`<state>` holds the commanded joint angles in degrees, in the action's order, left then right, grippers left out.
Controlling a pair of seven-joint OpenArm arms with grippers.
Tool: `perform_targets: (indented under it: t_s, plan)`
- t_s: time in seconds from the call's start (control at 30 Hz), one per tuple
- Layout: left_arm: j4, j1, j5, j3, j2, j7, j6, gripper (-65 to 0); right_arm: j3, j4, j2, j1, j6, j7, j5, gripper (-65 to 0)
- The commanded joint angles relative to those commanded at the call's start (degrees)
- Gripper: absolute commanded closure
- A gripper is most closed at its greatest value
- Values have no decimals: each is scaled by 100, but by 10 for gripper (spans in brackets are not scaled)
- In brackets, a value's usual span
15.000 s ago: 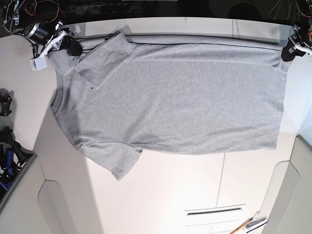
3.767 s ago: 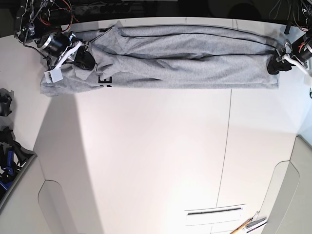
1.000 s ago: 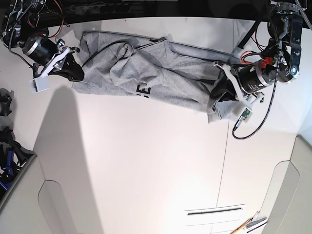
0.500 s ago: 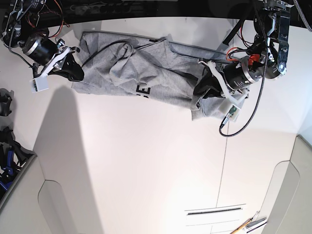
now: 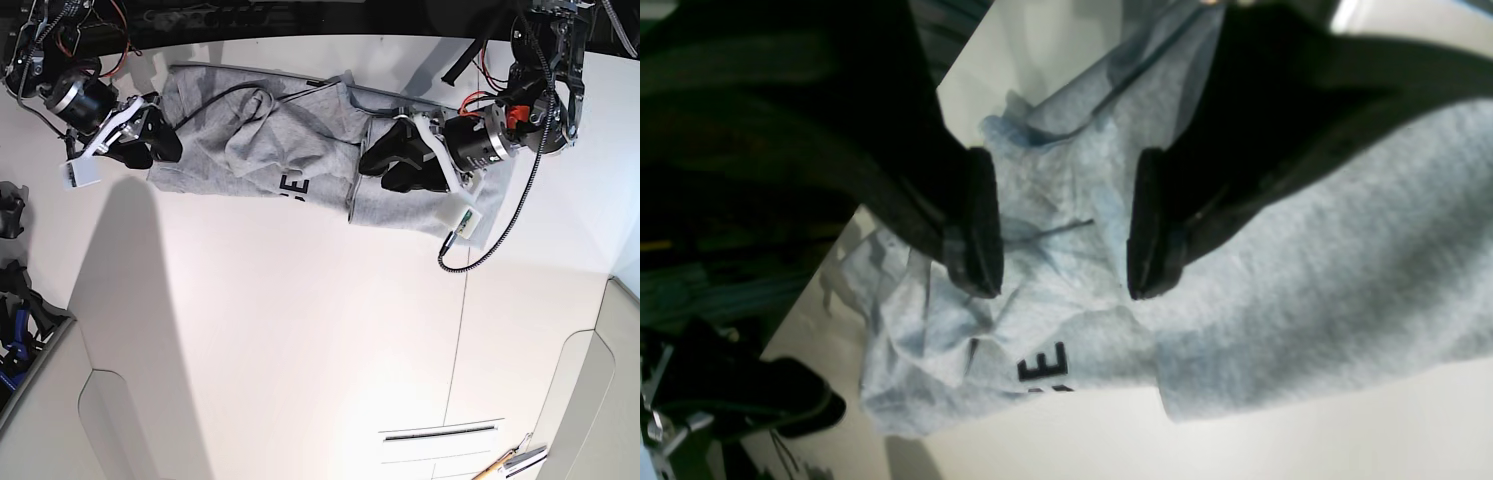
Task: Fold the T-shirt properly
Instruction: 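Press the folded end down with the left gripper and release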
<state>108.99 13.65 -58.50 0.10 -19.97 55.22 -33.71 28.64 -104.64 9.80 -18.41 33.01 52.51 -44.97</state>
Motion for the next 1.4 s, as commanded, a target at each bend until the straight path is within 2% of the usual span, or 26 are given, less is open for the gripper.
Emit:
perform_targets:
  t_s: [0.03, 0.13, 0.2, 0.33, 0.5, 0.57, 0.63, 0.83, 1.1, 1.4]
  plan:
    - [2, 0, -157, 0, -4, 111, -20, -332, 90, 0, 0, 0, -46, 2, 0, -343]
    - [2, 0, -595, 0, -2, 341, -509, -332, 496, 0, 2, -4, -122, 79, -31, -343]
    - [2, 0, -756, 0, -2, 337, -603, -332, 695, 2, 2, -22, -129, 297, -203, -343]
    - [2, -20, -769, 0, 0, 332, -603, -332, 651, 92, 0, -216, -127, 391, -334, -343]
    - [2, -44, -723, 0, -2, 330, -603, -332, 448, 704, -2, -223, -101, 385, -516, -343]
    - [2, -44, -664, 0, -2, 332, -603, -332, 365, 962, -11, -223, 33, 382, -649, -343]
    - [2, -46, -664, 0, -2, 330, -603, -332, 267, 1154, -33, -208, 90, 389, -802, -343]
    - [2, -46, -664, 0, -2, 330, -603, -332, -238, 1207, -162, -186, 136, 389, -942, -343]
    - [2, -46, -660, 0, -2, 332, -603, -331, -468, 1209, -614, 181, 136, 389, -785, -343]
    - [2, -48, -684, 0, -2, 330, -629, -331, -479, 1209, -616, 378, 136, 339, -748, -331]
